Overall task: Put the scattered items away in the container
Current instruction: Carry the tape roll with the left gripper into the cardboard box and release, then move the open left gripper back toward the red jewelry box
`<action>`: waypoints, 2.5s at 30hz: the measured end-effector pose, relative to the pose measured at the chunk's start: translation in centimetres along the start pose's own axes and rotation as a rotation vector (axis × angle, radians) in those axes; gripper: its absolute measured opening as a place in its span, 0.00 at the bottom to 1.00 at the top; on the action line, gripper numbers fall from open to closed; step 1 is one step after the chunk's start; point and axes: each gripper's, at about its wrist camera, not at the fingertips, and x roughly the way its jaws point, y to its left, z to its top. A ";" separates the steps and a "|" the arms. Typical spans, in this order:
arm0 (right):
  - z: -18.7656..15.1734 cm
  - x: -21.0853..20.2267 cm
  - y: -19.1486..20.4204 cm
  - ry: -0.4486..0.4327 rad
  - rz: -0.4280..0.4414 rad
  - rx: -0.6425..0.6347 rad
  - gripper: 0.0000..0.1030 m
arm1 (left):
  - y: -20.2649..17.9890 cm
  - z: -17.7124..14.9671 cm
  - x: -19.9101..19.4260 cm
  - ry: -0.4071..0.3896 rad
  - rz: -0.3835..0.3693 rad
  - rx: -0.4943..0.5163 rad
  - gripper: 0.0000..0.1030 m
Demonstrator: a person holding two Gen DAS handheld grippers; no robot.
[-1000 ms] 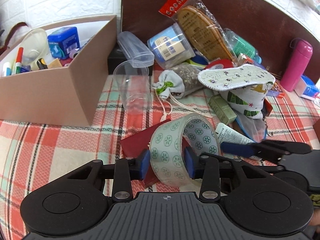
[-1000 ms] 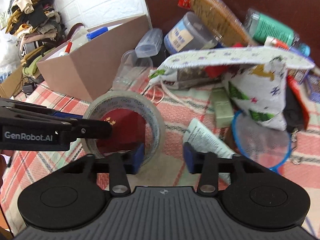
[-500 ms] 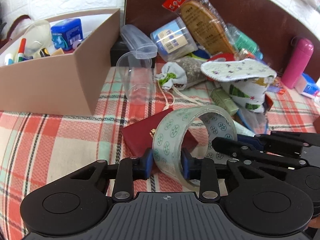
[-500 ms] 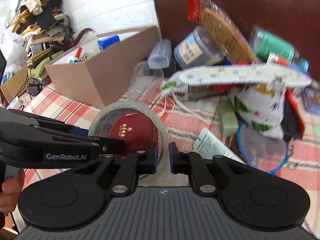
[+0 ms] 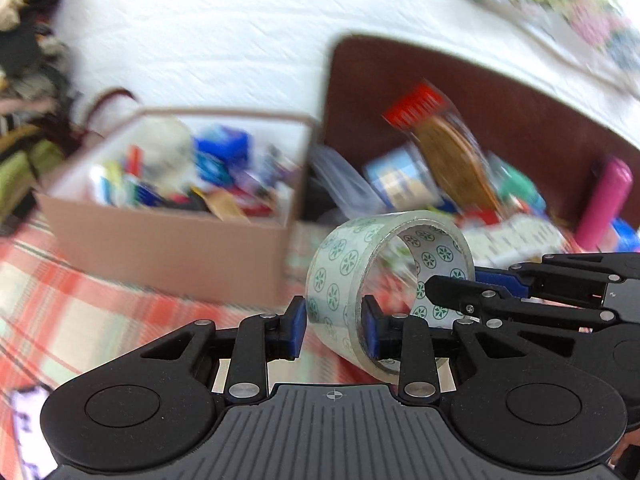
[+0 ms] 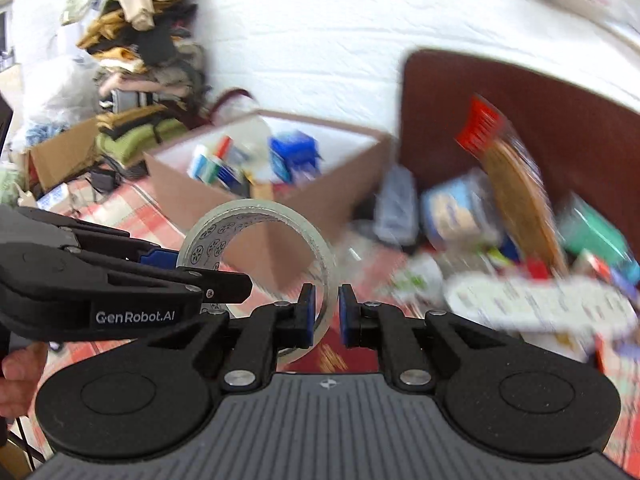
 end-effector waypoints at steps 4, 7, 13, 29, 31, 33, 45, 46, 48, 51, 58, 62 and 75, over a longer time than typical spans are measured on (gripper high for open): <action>4.8 2.7 2.0 -0.023 0.054 -0.026 0.13 | 4.0 3.5 -0.5 -0.056 0.045 -0.037 0.27; 9.0 4.9 3.4 -0.046 0.087 -0.047 0.14 | 7.1 6.2 -0.8 -0.099 0.079 -0.065 0.25; 15.9 11.0 6.2 -0.090 0.068 -0.128 0.15 | 12.4 12.2 2.8 -0.127 0.151 -0.085 0.19; 20.8 27.7 6.9 -0.094 0.022 -0.224 0.52 | 22.5 17.9 14.3 -0.130 0.229 -0.170 0.76; 20.4 27.5 6.6 -0.097 0.013 -0.204 0.65 | 22.5 17.1 13.7 -0.159 0.256 -0.136 0.78; 20.2 26.3 6.3 -0.095 0.016 -0.187 0.64 | 22.3 16.6 13.1 -0.165 0.272 -0.111 0.79; 18.5 17.3 4.8 -0.118 0.026 -0.114 0.63 | 16.6 14.4 4.8 -0.187 0.262 -0.028 0.80; 18.3 16.0 4.7 -0.128 0.025 -0.114 0.63 | 16.1 14.2 3.8 -0.192 0.251 -0.035 0.80; 17.8 13.4 4.5 -0.148 0.022 -0.114 0.63 | 14.9 13.9 1.8 -0.204 0.231 -0.046 0.81; 17.0 9.6 4.1 -0.179 0.019 -0.114 0.65 | 12.5 12.7 -1.0 -0.232 0.220 -0.034 0.81; 13.1 1.1 2.4 -0.227 -0.002 -0.114 0.72 | 5.2 8.6 -4.9 -0.258 0.183 0.011 0.85; 9.3 -2.5 1.0 -0.251 -0.022 -0.122 0.77 | 1.6 5.6 -5.3 -0.244 0.140 0.036 0.86; -4.4 -5.1 -2.3 -0.200 -0.075 -0.071 0.80 | -2.4 -5.4 -0.6 -0.103 0.018 0.024 0.96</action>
